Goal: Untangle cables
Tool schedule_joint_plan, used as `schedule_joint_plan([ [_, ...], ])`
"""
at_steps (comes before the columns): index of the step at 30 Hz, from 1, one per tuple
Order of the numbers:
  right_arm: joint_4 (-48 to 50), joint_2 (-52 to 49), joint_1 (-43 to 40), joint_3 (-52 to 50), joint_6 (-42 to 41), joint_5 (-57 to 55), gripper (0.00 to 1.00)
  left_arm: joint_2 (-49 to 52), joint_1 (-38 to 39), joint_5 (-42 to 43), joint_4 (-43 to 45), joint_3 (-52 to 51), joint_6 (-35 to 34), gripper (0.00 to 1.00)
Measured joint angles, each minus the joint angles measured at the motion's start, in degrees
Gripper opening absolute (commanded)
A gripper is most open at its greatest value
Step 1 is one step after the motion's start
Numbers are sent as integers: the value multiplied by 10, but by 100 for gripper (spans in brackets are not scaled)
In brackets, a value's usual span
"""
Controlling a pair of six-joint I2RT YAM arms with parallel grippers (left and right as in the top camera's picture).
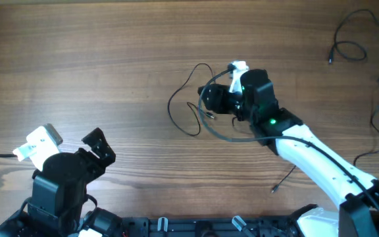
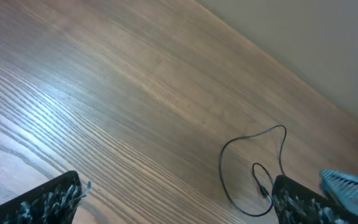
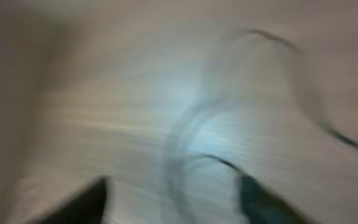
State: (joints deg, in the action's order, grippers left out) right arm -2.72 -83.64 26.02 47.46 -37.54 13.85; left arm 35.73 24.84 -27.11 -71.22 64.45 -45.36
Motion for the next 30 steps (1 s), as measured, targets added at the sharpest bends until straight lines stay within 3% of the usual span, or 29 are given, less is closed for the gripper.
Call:
schedule_joint_plan([
  [7, -309, 34, -63, 11, -105, -220, 100, 0, 0, 0, 0, 0, 0, 100],
  [14, -531, 41, -186, 12, -172, -223, 100, 0, 0, 0, 0, 0, 0, 100],
  [22, -538, 42, -196, -36, -163, -151, 100, 0, 0, 0, 0, 0, 0, 100],
  [28, -445, 48, -197, -152, -179, -68, 99, 0, 0, 0, 1, 0, 0, 100],
  [29, -443, 52, -197, -155, -182, -68, 96, 0, 0, 0, 0, 0, 0, 100],
  [30, -438, 54, -197, -157, -184, -67, 82, 0, 0, 0, 0, 0, 0, 100],
])
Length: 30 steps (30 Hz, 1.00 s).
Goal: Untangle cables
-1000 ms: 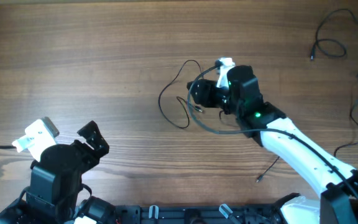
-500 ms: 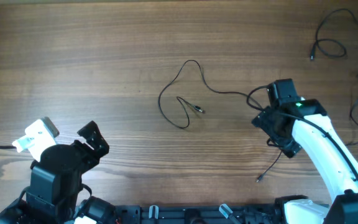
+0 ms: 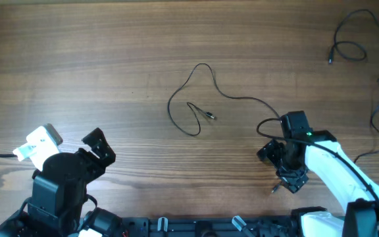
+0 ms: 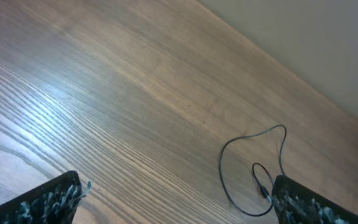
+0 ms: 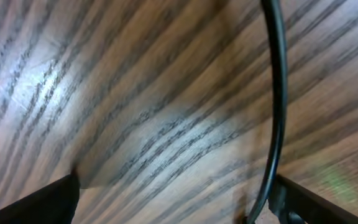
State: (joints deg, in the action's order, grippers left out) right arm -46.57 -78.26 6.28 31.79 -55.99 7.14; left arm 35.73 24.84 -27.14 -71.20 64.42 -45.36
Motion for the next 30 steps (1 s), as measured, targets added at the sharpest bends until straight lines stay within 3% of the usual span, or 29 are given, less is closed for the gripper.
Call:
schedule_joint_plan([
  [3, 17, 17, -1, -17, -17, -3, 36, 0, 0, 0, 0, 0, 0, 100],
  [5, 69, 31, -2, -23, -18, 17, 12, 0, 0, 0, 0, 0, 0, 100],
  [6, 121, 31, -2, -28, -16, 36, 4, 0, 0, 0, 0, 0, 0, 100],
  [19, 267, 1, 0, -42, 52, 110, 4, 0, 0, 0, 0, 0, 0, 100],
  [23, 296, -6, 13, 3, 105, 111, 4, 0, 0, 0, 0, 0, 0, 100],
  [30, 433, -6, 71, 117, 180, 198, 4, 0, 0, 0, 0, 0, 0, 100],
])
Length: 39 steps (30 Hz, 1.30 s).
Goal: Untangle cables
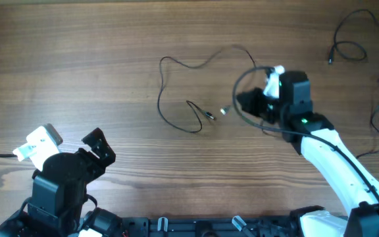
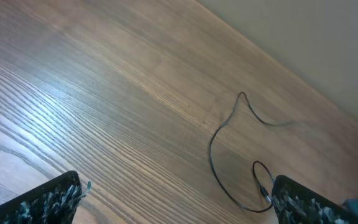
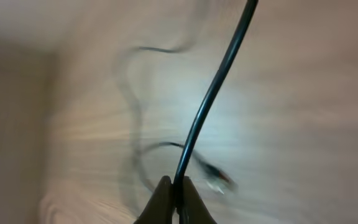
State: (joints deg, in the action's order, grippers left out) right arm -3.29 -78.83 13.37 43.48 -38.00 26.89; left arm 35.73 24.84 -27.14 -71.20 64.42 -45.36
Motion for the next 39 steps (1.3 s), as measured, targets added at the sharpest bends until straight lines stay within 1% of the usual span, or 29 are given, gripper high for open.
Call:
schedule_joint_plan([
  [3, 78, 0, 49, 7, 22, 3, 4, 0, 0, 0, 0, 0, 0, 100],
  [7, 143, -16, 120, 8, 53, -25, 5, 0, 0, 0, 0, 0, 0, 100],
  [12, 163, -82, 177, 11, 95, -62, 5, 0, 0, 0, 0, 0, 0, 100],
  [16, 160, -172, 188, 34, 128, -88, 5, 0, 0, 0, 0, 0, 0, 100],
  [17, 160, -191, 188, 41, 133, -95, 12, 0, 0, 0, 0, 0, 0, 100],
  [18, 158, -207, 188, 48, 138, -103, 27, 0, 0, 0, 0, 0, 0, 100],
  [19, 156, -214, 188, 52, 143, -107, 38, 0, 0, 0, 0, 0, 0, 100],
  [20, 150, -218, 188, 56, 153, -114, 64, 0, 0, 0, 0, 0, 0, 100],
  [21, 143, -218, 188, 58, 158, -118, 79, 0, 0, 0, 0, 0, 0, 100],
  [22, 128, -218, 188, 66, 170, -122, 96, 0, 0, 0, 0, 0, 0, 100],
  [23, 105, -218, 188, 77, 178, -124, 100, 0, 0, 0, 0, 0, 0, 100],
  [24, 88, -216, 188, 85, 187, -126, 100, 0, 0, 0, 0, 0, 0, 100],
  [27, -17, -192, 188, 123, 224, -131, 100, 0, 0, 0, 0, 0, 0, 100],
  [29, -75, -165, 188, 147, 257, -133, 100, 0, 0, 0, 0, 0, 0, 100],
  [30, -88, -151, 188, 153, 271, -135, 100, 0, 0, 0, 0, 0, 0, 100],
  [32, -136, -107, 188, 167, 307, -148, 100, 0, 0, 0, 0, 0, 0, 100],
  [34, -157, -82, 188, 170, 330, -167, 100, 0, 0, 0, 0, 0, 0, 100],
  [37, -199, -83, 188, 173, 381, -185, 100, 0, 0, 0, 0, 0, 0, 100],
  [39, -206, -83, 188, 172, 384, -191, 100, 0, 0, 0, 0, 0, 0, 100],
])
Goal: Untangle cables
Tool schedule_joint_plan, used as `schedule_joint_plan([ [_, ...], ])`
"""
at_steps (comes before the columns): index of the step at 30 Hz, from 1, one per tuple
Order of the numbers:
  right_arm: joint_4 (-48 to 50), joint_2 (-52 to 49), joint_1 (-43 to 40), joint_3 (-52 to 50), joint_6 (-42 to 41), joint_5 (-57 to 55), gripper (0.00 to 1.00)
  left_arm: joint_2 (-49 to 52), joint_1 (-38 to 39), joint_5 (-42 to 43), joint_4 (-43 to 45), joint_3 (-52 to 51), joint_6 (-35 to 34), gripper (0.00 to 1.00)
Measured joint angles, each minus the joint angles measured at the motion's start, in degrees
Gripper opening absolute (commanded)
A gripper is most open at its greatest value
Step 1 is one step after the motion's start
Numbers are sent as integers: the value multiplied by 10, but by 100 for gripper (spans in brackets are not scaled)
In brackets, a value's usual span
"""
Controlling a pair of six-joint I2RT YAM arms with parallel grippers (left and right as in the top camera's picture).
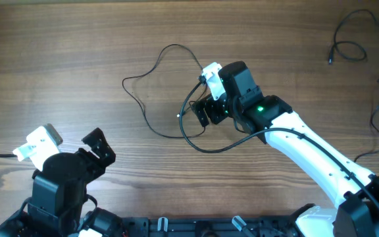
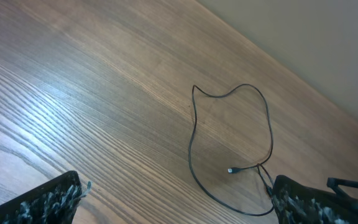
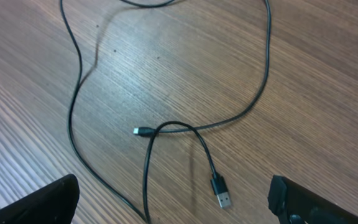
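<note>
One thin black cable (image 1: 151, 71) lies in loose loops at the table's middle, crossing itself near its two ends. The right wrist view shows its small connector (image 3: 136, 131) and its USB plug (image 3: 222, 198) on the wood. My right gripper (image 1: 201, 110) hovers over that crossing, open (image 3: 173, 193), with the cable lying on the table below its fingers. My left gripper (image 1: 95, 147) stands open (image 2: 174, 194) near the front left, well short of the cable (image 2: 194, 134), with nothing in it.
Other dark cables lie at the far right: one coiled at the back corner (image 1: 347, 41), another along the right edge (image 1: 378, 128). The wooden table (image 1: 58, 59) stretches bare to the left and back.
My right gripper was shut on the cable, holding it right of the middle. It is now open, further left, and the cable lies on the table with its loops shifted left. Left arm unchanged.
My right gripper first hung over the cable's loop at the middle. Then it stood open at the cable's near right stretch. Then it was shut on the cable back near the middle. Now the cable lies released, its ends crossing, further left.
</note>
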State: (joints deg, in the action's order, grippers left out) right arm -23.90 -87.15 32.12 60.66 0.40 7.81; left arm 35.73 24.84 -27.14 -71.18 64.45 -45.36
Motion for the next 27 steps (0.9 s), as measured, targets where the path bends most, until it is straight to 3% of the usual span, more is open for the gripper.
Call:
schedule_joint_plan([
  [5, 1, 0, 0, 0, -123, 22, 100, 0, 0, 0, 0, 0, 0, 100],
  [10, 24, 0, 0, 0, -306, 147, 100, 0, 0, 0, 0, 0, 0, 100],
  [14, 40, 0, 0, 0, -389, 265, 100, 0, 0, 0, 0, 0, 0, 100],
  [20, -32, 10, 0, -1, -390, 346, 100, 0, 0, 0, 0, 0, 0, 100],
  [27, -92, 24, 1, -1, -376, 248, 100, 0, 0, 0, 0, 0, 0, 100],
])
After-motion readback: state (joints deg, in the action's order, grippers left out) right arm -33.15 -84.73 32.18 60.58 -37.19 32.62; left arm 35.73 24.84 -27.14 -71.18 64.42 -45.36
